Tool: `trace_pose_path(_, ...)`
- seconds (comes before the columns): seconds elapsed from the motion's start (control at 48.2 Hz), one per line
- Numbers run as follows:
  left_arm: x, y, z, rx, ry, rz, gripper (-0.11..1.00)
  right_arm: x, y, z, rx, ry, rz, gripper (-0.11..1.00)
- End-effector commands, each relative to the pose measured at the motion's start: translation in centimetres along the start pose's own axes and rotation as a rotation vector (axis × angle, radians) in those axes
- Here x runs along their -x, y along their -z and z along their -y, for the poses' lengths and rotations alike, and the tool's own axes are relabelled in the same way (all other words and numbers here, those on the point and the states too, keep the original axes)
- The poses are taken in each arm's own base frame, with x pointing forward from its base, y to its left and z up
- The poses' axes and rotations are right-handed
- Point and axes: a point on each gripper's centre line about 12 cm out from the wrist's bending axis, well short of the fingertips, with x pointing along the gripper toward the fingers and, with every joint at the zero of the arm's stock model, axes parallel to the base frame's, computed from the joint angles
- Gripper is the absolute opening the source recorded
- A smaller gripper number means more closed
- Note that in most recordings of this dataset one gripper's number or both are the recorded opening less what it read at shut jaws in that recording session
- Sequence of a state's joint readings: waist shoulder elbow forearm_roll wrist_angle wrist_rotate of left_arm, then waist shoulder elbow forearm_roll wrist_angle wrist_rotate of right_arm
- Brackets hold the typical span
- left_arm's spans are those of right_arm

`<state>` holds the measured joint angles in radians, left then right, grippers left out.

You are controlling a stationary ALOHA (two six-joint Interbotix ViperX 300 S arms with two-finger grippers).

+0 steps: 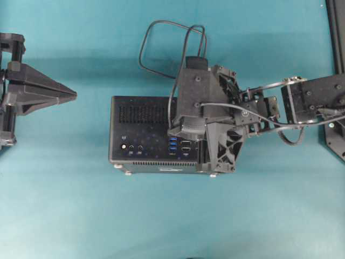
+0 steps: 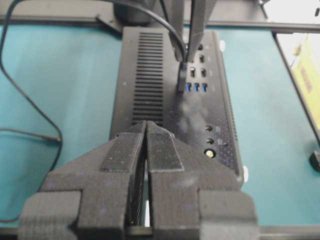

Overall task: Insert the USB into the PC box with both arms.
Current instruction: 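Push the gripped USB plug with the right gripper into the side port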

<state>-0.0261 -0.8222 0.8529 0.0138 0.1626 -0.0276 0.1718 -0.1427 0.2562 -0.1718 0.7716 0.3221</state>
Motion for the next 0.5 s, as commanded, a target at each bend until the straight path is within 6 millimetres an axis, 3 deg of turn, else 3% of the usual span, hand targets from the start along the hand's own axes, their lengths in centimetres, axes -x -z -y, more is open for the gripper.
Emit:
trace_pose_path(0.0, 0.1, -0.7, 0.0, -0.002, 0.001, 0.025, 0.00, -0.6, 0.6, -0.5, -0.007, -0.007, -0.031, 0.08)
trace_pose_path(0.477, 0.1, -0.9, 0.0, -0.002, 0.002, 0.029, 0.00, -1.3, 0.8, 1.8, -0.011, 0.057, -0.045, 0.08)
